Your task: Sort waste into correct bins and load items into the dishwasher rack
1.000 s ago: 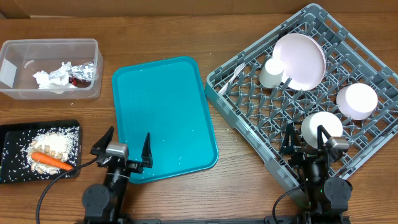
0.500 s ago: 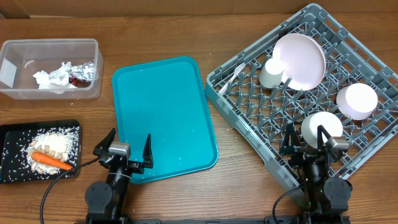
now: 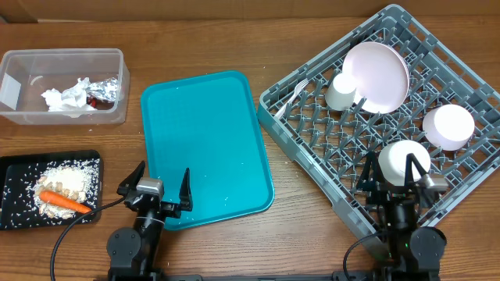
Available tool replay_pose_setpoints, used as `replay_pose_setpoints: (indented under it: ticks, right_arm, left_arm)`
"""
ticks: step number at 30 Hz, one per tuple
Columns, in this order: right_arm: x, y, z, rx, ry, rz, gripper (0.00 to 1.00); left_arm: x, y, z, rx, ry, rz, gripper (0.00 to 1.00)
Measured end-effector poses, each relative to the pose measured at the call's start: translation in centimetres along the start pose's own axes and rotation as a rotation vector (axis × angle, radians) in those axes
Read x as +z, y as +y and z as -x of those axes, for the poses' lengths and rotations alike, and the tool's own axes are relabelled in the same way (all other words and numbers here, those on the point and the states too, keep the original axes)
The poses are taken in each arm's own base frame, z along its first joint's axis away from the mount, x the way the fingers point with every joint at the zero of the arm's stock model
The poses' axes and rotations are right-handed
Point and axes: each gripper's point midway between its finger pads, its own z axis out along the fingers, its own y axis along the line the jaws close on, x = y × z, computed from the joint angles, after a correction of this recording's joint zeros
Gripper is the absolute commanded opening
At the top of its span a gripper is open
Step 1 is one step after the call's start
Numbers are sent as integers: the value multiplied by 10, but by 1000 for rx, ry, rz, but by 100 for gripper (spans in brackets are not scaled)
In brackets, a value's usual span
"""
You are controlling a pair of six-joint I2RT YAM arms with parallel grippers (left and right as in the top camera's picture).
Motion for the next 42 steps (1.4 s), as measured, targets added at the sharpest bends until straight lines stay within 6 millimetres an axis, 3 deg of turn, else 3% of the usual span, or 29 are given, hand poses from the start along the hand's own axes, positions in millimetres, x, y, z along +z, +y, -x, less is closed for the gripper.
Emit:
replay_pose_setpoints:
  ticks: [3, 8, 11, 13, 19, 24, 28, 33, 38, 42]
  right_arm:
    - [-2, 26, 10, 173, -13, 140, 100]
    - [-8, 53, 3, 518, 99, 285, 100]
    - [-15, 71, 27, 596, 48, 397, 100]
    - [-21, 82, 42, 590, 8, 467, 100]
    - [-19, 92, 52, 522, 79, 439, 100]
    - [-8, 118, 112, 366, 90, 425, 100]
    - [22, 134, 138, 268, 217, 394, 100]
    - [69, 146, 113, 154, 534, 349, 100]
    - [98, 166, 49, -61, 862, 289, 100]
    - [107, 177, -11, -281, 1053, 243, 100]
  left_arm:
    - [0, 0, 0, 0, 0, 0, 100]
    - [0, 0, 0, 0, 0, 0, 100]
    - [0, 0, 0, 0, 0, 0, 100]
    - [0, 0, 0, 0, 0, 0, 100]
    - [0, 0, 0, 0, 0, 2, 100]
    - [0, 1, 0, 0, 1, 3, 100]
    - [0, 1, 0, 0, 0, 3, 100]
    - [0, 1, 0, 0, 0, 4, 100]
    - [0, 1, 0, 0, 0, 4, 100]
    - [0, 1, 0, 0, 0, 4, 100]
